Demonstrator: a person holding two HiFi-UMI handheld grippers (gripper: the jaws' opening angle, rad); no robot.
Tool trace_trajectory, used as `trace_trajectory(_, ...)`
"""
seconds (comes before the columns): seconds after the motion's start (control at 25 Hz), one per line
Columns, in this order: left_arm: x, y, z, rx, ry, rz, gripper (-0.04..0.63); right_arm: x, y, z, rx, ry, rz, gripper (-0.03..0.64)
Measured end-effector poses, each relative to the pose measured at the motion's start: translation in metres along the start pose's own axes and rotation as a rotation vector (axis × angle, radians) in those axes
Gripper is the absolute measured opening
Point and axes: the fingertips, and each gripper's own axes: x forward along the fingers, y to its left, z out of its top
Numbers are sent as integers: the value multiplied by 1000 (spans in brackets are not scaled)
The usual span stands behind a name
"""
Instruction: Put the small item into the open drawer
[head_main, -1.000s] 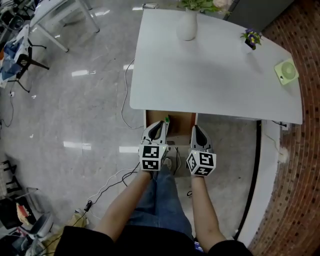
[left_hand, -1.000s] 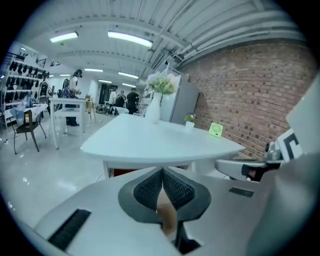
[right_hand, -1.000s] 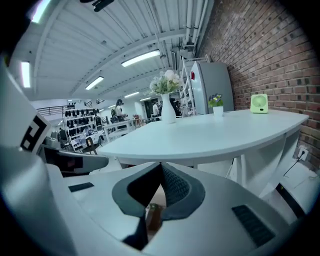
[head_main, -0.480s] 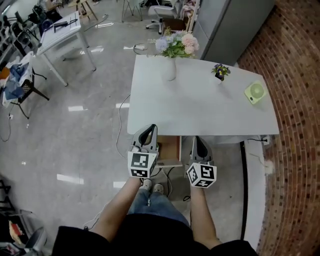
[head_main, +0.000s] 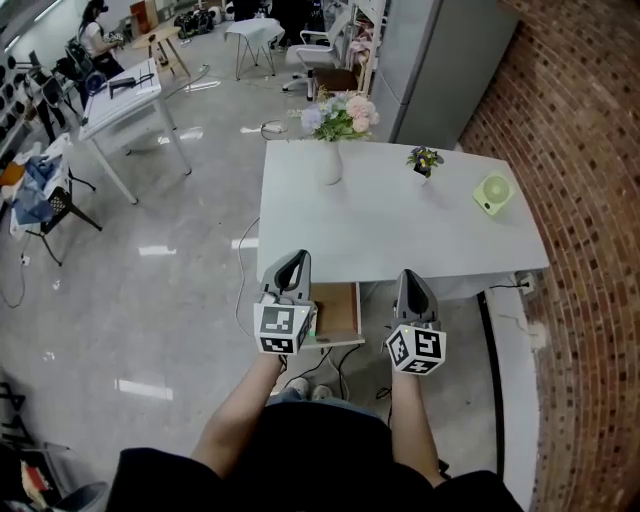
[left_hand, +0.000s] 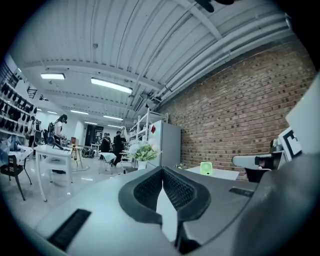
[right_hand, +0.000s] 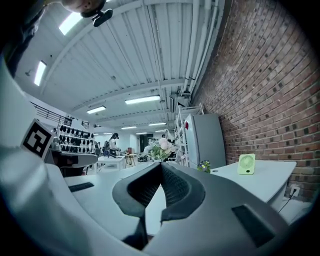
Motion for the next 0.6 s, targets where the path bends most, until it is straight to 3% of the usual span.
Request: trace_trajectory(0.6, -7, -8, -8, -10, 9, 6, 23, -3, -5, 3, -20, -1, 2, -2)
